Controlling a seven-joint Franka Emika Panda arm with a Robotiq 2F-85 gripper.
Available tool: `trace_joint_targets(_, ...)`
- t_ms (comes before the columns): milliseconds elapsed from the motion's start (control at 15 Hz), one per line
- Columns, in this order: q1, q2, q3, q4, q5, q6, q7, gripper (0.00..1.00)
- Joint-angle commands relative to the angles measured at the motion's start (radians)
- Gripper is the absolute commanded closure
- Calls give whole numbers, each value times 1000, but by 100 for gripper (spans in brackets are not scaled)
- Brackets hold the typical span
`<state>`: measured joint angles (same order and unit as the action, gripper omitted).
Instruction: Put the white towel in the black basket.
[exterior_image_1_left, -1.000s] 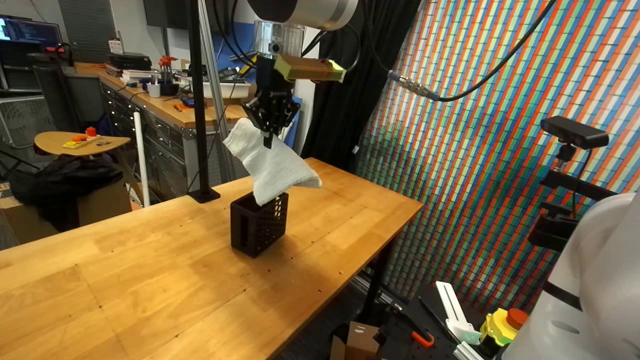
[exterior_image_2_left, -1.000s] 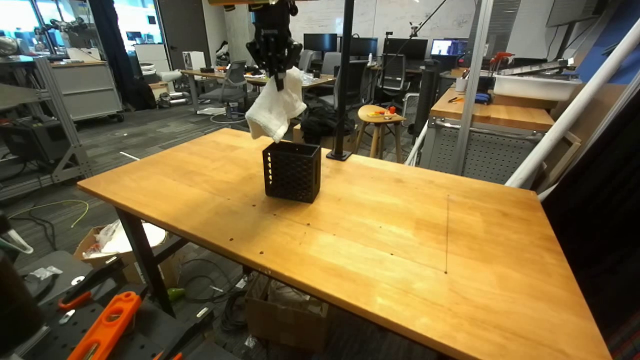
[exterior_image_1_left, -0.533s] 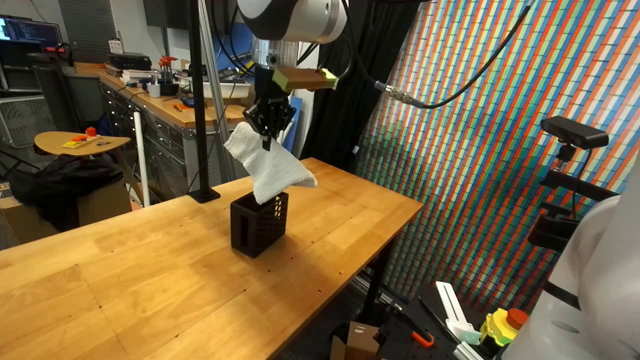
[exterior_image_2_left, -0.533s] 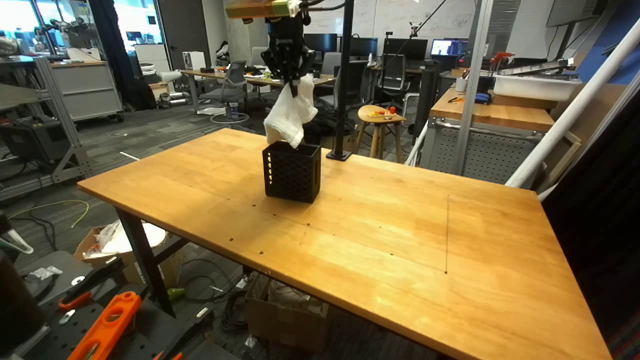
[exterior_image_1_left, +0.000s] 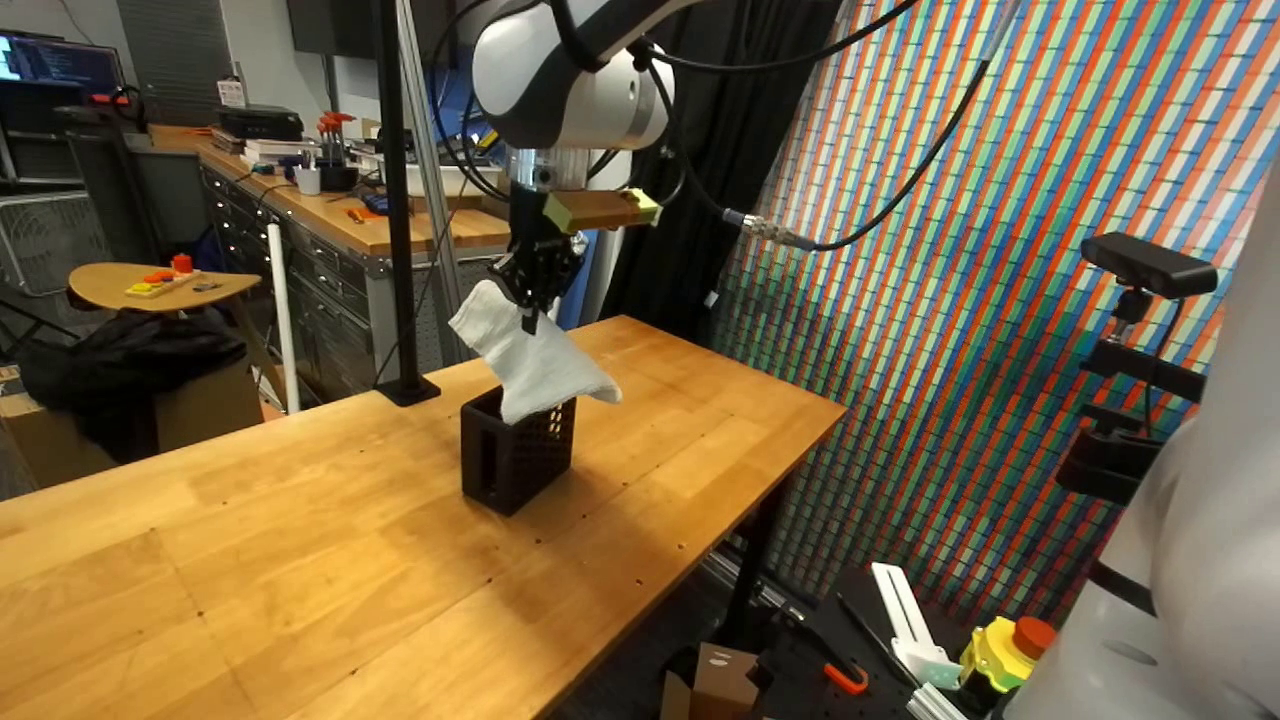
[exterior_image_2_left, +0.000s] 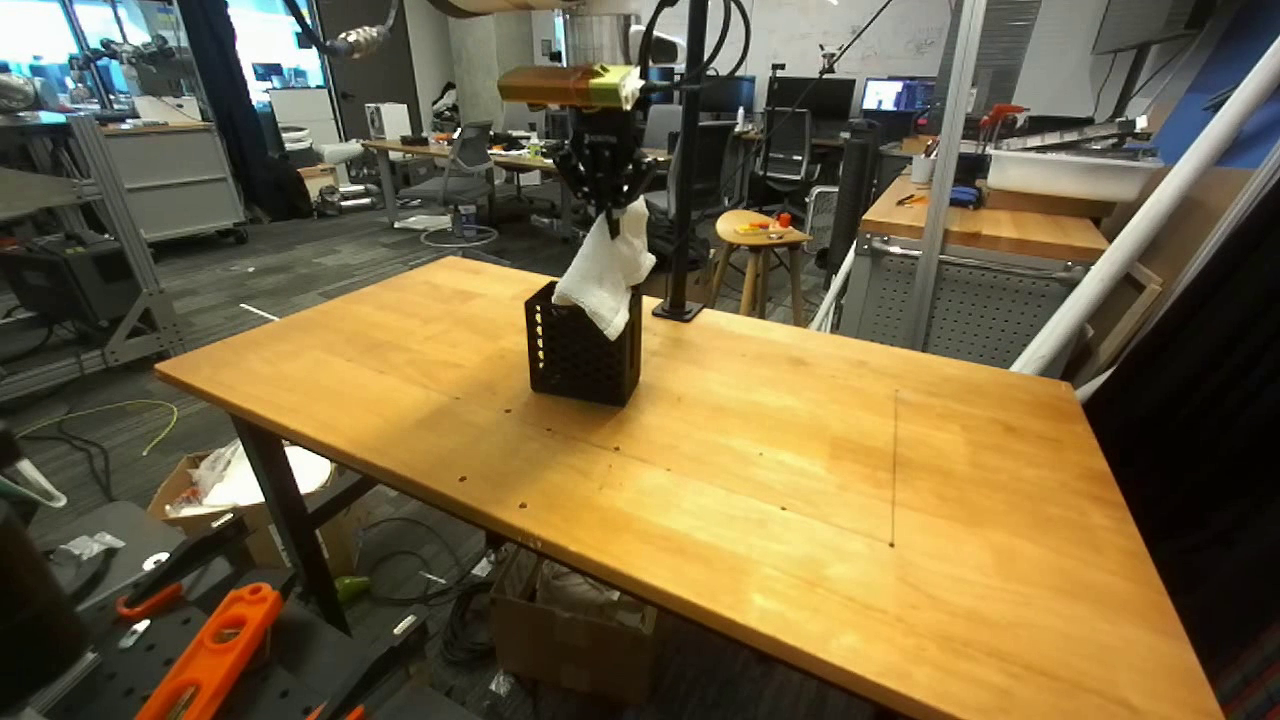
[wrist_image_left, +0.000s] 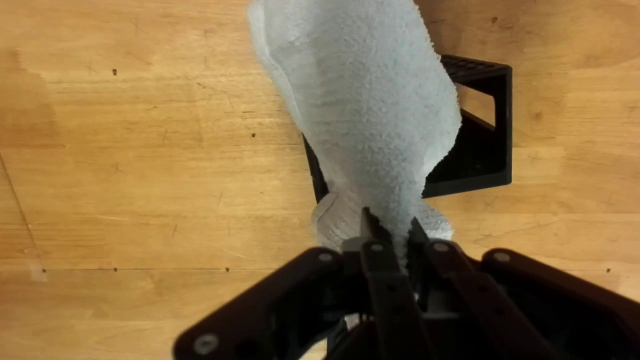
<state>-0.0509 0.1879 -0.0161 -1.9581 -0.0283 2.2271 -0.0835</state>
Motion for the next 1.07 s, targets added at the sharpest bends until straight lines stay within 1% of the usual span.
trace_joint_targets(0,-11,43,7,28,76,9,-58,92)
trace_joint_targets(333,-11,40,27,-13,191,9,-87,92)
trace_joint_targets(667,-8,32,47,-55,269,40,-128,92)
trace_joint_targets(733,-9,32,50,-63,280,49,-143,92)
trace_joint_targets(1000,-15,29,39,-105,244,113,-202,91)
